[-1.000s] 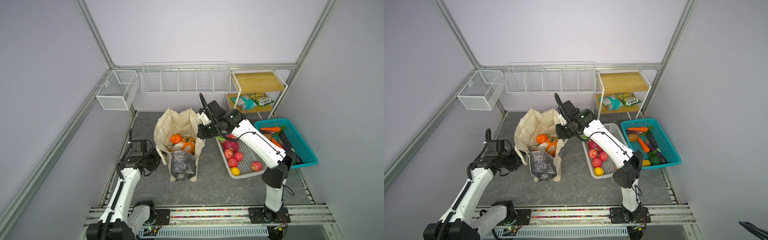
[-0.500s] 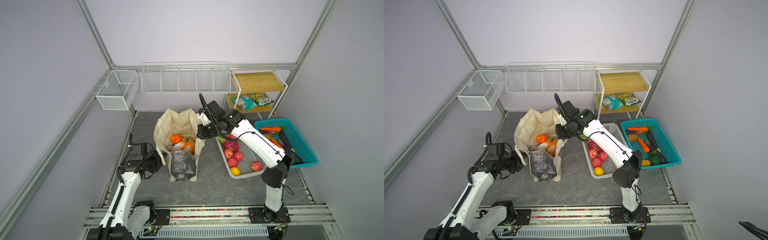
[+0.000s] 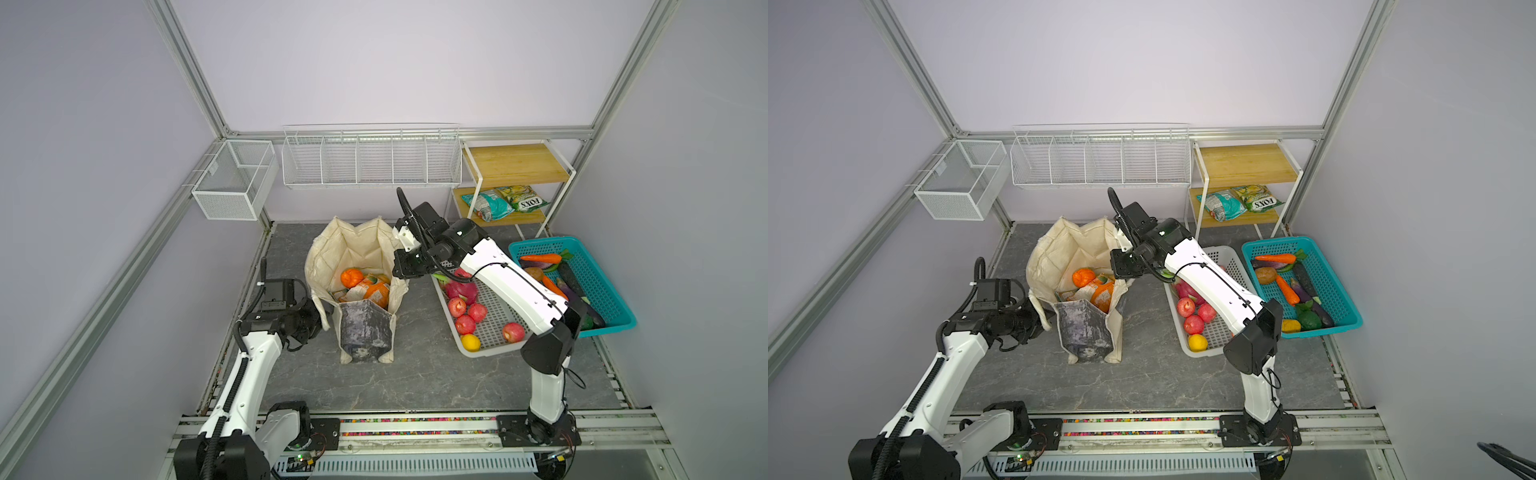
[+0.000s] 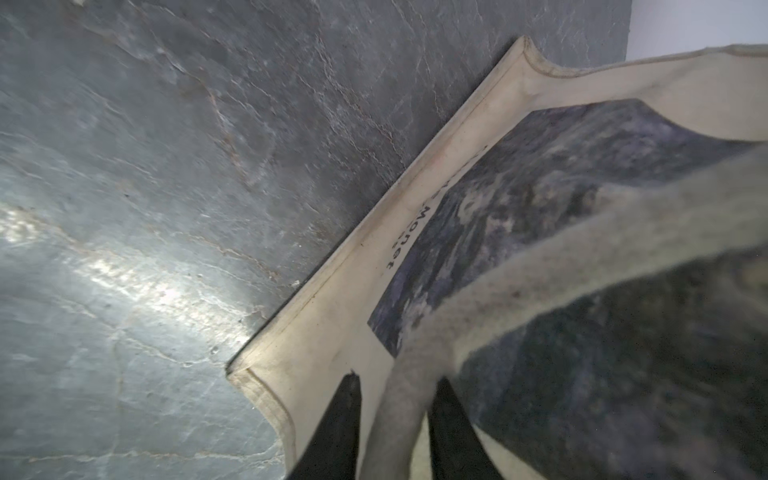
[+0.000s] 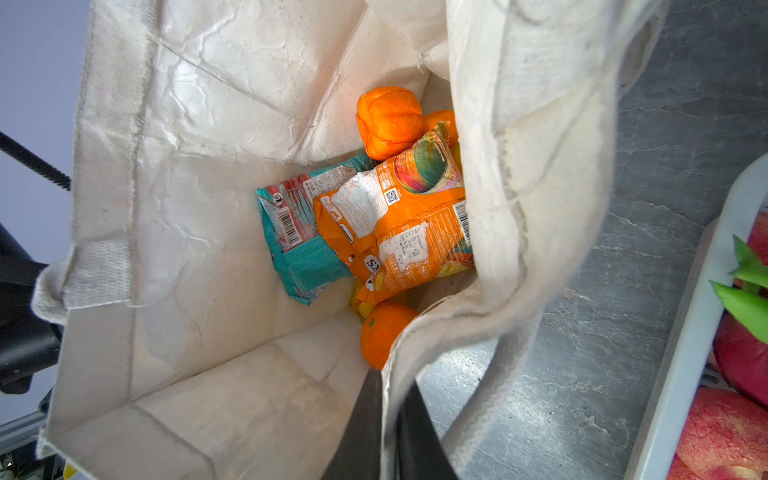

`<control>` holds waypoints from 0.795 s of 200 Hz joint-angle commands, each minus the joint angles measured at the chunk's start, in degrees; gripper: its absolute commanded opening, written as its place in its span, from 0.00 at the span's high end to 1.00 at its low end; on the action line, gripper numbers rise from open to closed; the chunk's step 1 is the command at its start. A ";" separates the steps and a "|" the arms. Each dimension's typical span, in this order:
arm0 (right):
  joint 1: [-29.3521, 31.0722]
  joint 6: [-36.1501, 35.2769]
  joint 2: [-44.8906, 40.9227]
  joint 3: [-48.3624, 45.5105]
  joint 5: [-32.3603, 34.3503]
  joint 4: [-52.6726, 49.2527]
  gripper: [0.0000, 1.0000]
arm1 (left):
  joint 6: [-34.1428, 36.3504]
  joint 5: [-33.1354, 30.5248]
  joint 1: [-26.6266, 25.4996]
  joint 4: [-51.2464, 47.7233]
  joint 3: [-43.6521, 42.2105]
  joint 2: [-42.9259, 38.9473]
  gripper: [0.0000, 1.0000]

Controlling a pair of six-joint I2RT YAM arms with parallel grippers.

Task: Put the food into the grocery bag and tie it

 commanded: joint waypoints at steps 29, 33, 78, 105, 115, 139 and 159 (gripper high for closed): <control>-0.45 -0.86 0.49 -0.61 -0.81 0.20 0.87 | 1.95 -12.05 0.27 -9.89 9.60 -2.53 0.85; -0.45 -0.91 0.49 -0.62 -0.81 0.14 0.87 | 2.03 -13.12 0.27 -10.62 10.41 -2.80 0.85; -0.63 -0.87 0.65 -0.80 -1.32 0.65 0.87 | 1.78 -23.08 0.31 -17.29 20.38 -6.00 0.92; -0.63 -0.87 0.80 -0.74 -1.93 1.35 0.88 | 3.30 -24.87 0.35 -19.45 26.91 -4.73 0.93; -0.71 -0.81 0.84 -0.56 -2.10 1.65 0.88 | 4.24 -24.96 0.35 -19.56 29.02 -3.89 0.93; -0.80 -0.70 0.93 0.23 -2.46 1.99 0.88 | 6.19 -24.65 0.36 -18.95 33.19 -1.83 0.92; -0.97 -0.61 1.11 1.64 -2.63 1.94 0.87 | 6.90 -23.59 0.34 -17.52 34.75 -0.53 0.93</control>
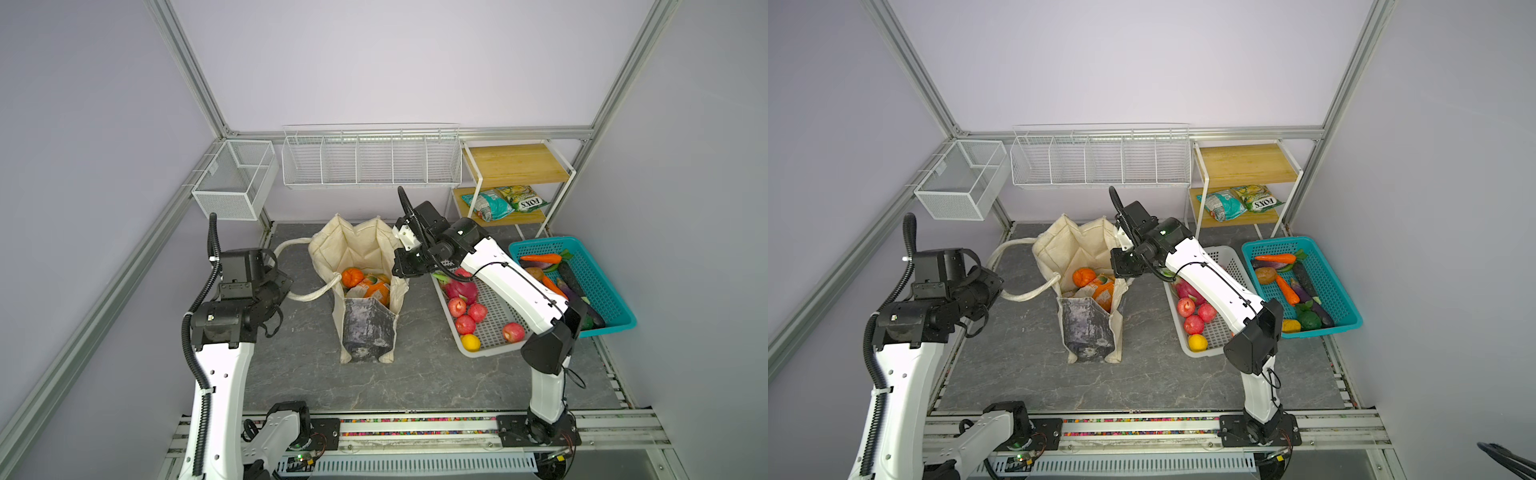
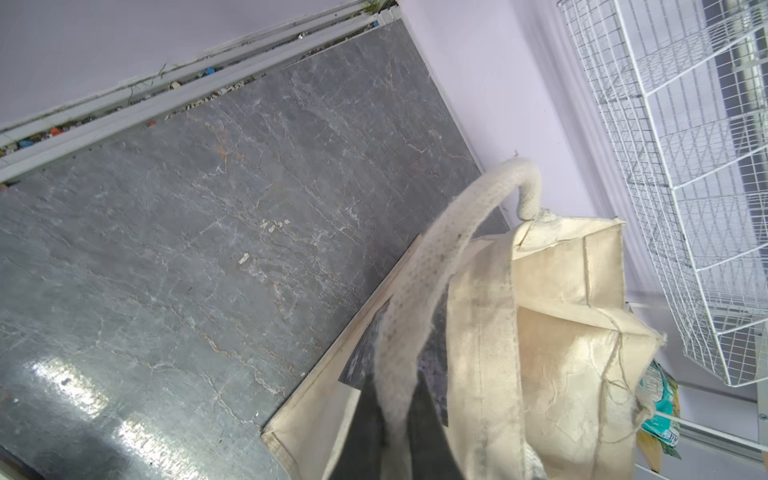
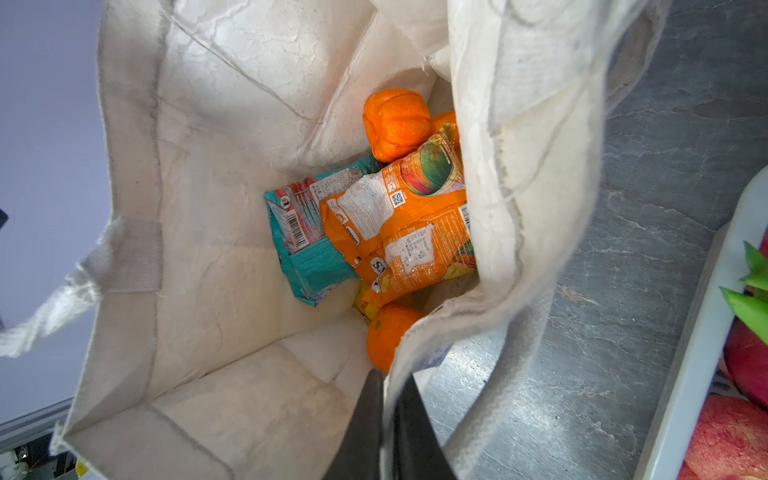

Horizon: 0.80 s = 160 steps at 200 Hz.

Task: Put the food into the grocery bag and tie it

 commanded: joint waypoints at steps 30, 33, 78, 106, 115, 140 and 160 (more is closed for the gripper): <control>-1.33 0.93 0.50 3.75 -1.49 1.91 0.66 | 2.15 0.40 0.36 1.67 3.08 2.85 1.00; -1.43 1.10 0.35 3.90 -1.49 2.01 0.63 | 2.16 0.34 0.28 1.76 3.12 2.98 1.00; -5.47 5.95 -2.96 3.14 -1.49 5.46 0.46 | 2.35 -0.68 0.33 2.05 4.07 4.85 1.00; -9.75 10.99 -6.74 -1.70 -0.70 10.42 0.43 | 2.46 -1.93 0.37 1.41 4.60 5.25 1.00; -11.59 13.83 -8.45 -5.02 -0.98 12.79 0.43 | 2.61 -2.37 0.33 1.10 4.91 5.27 1.00; -16.59 22.66 -12.33 -15.98 -4.18 21.12 0.43 | 2.76 -3.74 0.34 0.09 5.93 5.58 1.00; -19.41 28.73 -14.06 -23.62 -7.48 27.58 0.43 | 2.59 -4.82 0.36 -0.56 6.83 5.76 1.00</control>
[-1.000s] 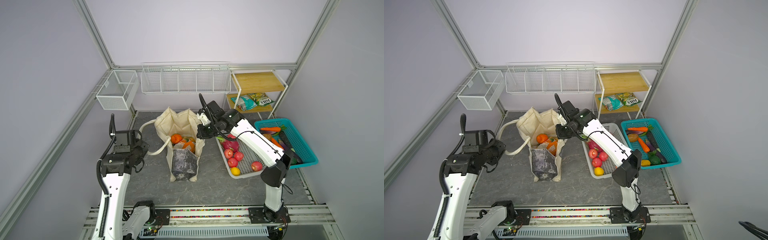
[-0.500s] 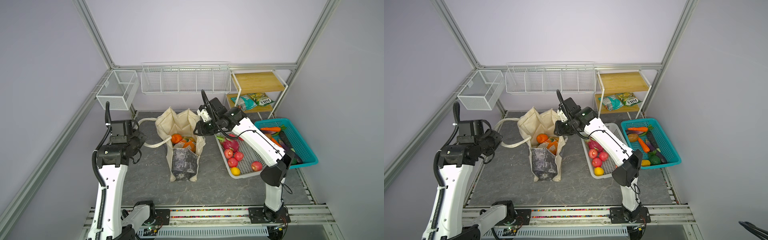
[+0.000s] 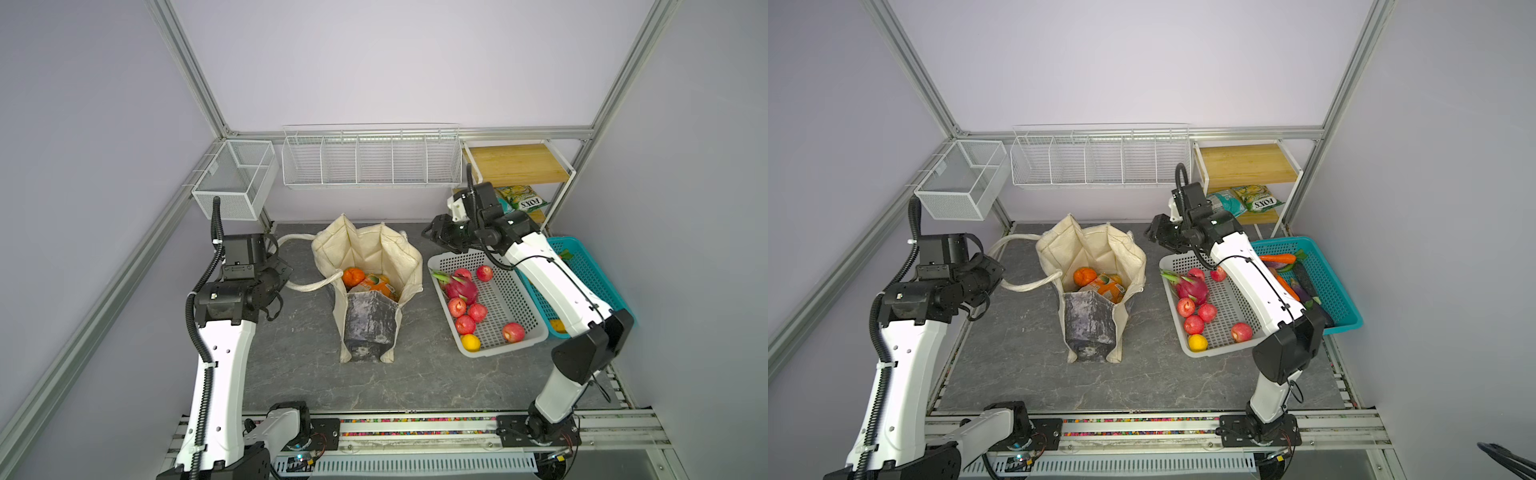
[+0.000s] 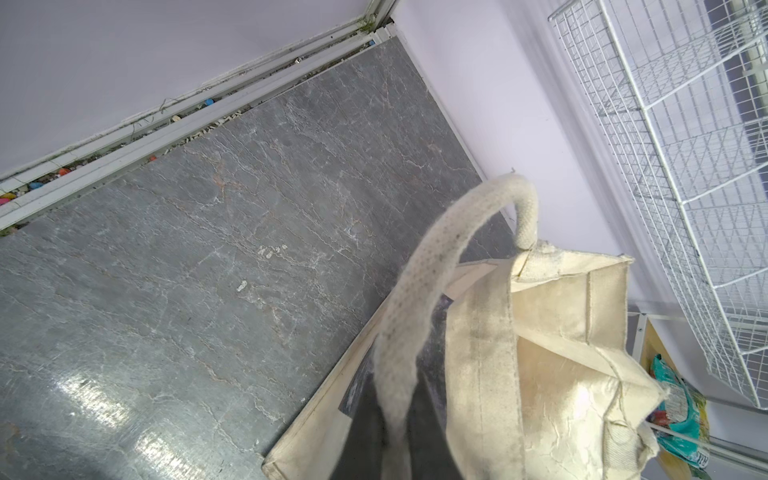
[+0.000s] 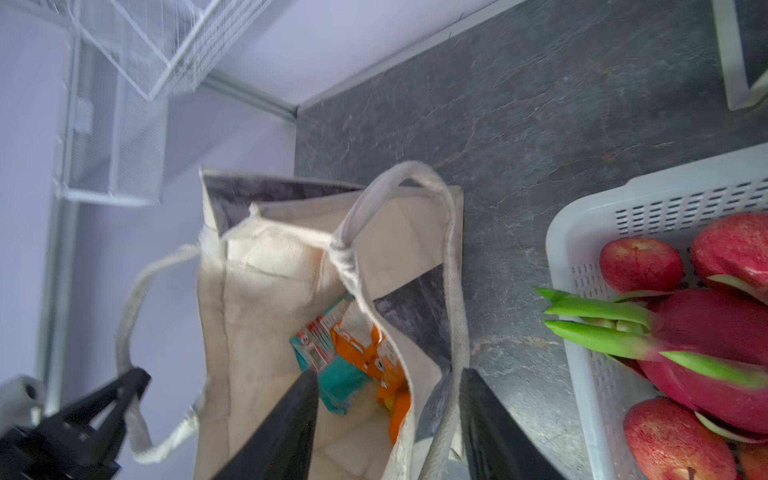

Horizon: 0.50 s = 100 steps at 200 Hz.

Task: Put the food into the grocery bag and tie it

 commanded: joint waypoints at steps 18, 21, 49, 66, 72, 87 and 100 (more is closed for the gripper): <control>-3.14 13.09 -1.84 -10.99 -5.70 12.73 0.42 | 0.24 -3.43 0.38 -1.81 3.33 0.46 1.00; -3.19 13.19 -1.72 -11.29 -5.74 12.76 0.41 | 0.26 -3.50 0.42 -1.83 3.41 0.46 1.00; -3.26 15.16 2.40 -12.58 -10.17 12.40 0.40 | -0.04 -3.42 0.51 -2.18 3.89 0.97 1.00; -3.09 17.21 5.35 -13.21 -13.65 13.22 0.40 | -0.33 -2.96 0.59 -2.32 4.14 1.23 1.00; -3.00 17.88 6.09 -13.46 -14.49 13.69 0.41 | -0.40 -2.86 0.65 -2.43 4.27 1.32 1.00; -2.64 18.87 7.50 -13.64 -15.53 14.28 0.41 | -0.38 -2.67 0.90 -2.70 4.64 1.45 1.00; -2.29 18.83 8.40 -13.21 -15.80 13.45 0.41 | -0.30 -2.56 1.11 -3.02 5.00 1.53 1.00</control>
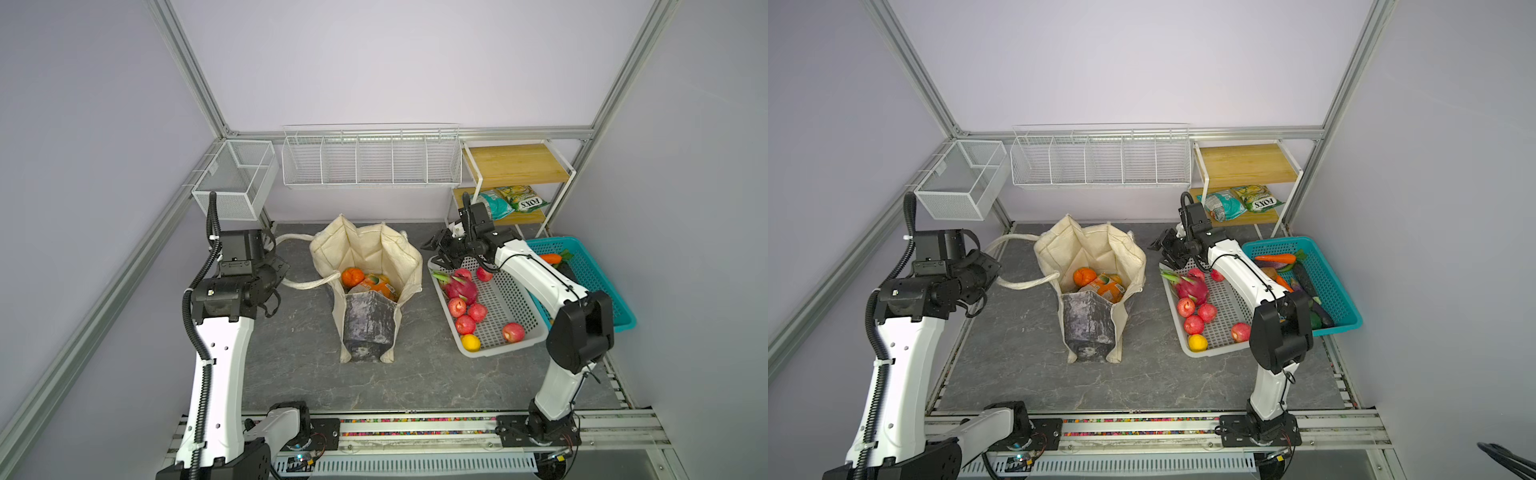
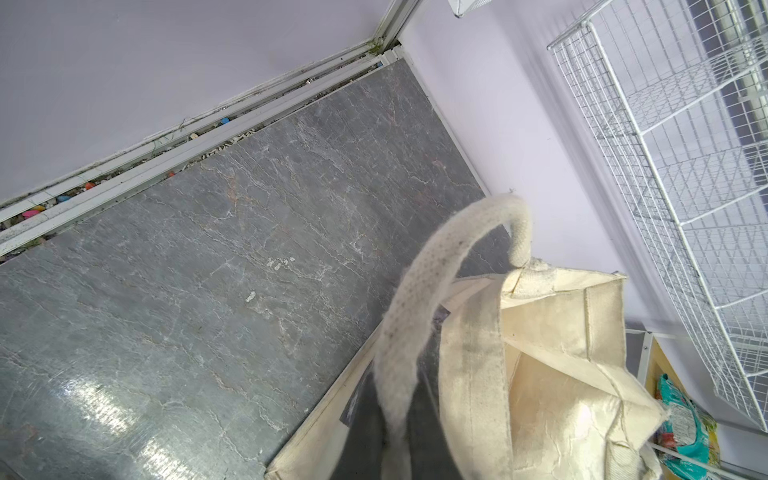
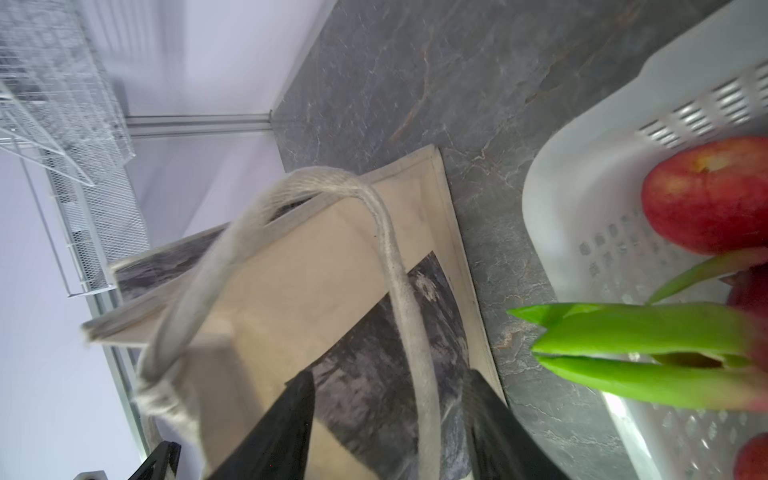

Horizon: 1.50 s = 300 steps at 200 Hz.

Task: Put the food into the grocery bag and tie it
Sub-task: 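Grasp the tote's other rope handle with the right gripper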

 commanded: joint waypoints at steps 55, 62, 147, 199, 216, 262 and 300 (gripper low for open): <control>3.81 3.33 4.14 -0.45 -5.65 -1.66 0.39 | -0.65 -0.46 1.02 -1.56 1.96 -0.16 1.00; 4.30 3.42 4.31 -0.54 -5.88 -1.65 0.38 | -0.69 -0.38 0.98 -1.48 1.82 -0.24 1.00; 7.70 3.09 4.82 -2.87 -7.20 -3.62 0.44 | -0.90 0.68 1.28 -0.85 0.58 -0.98 1.00; 7.51 2.21 2.54 -3.86 -4.07 -3.63 0.68 | -1.00 1.12 1.26 -0.79 -0.08 -1.65 1.00; 7.27 0.69 1.43 -3.36 -2.56 -5.04 0.74 | -1.09 1.19 1.26 -0.77 -0.12 -1.74 1.00; 6.95 -8.95 -2.41 1.80 5.77 -14.04 0.77 | -1.17 1.26 1.25 -0.29 0.04 -2.05 1.00; 6.17 -15.53 -5.87 3.25 9.53 -14.09 0.85 | -1.74 2.21 1.29 1.23 -0.81 -2.23 1.00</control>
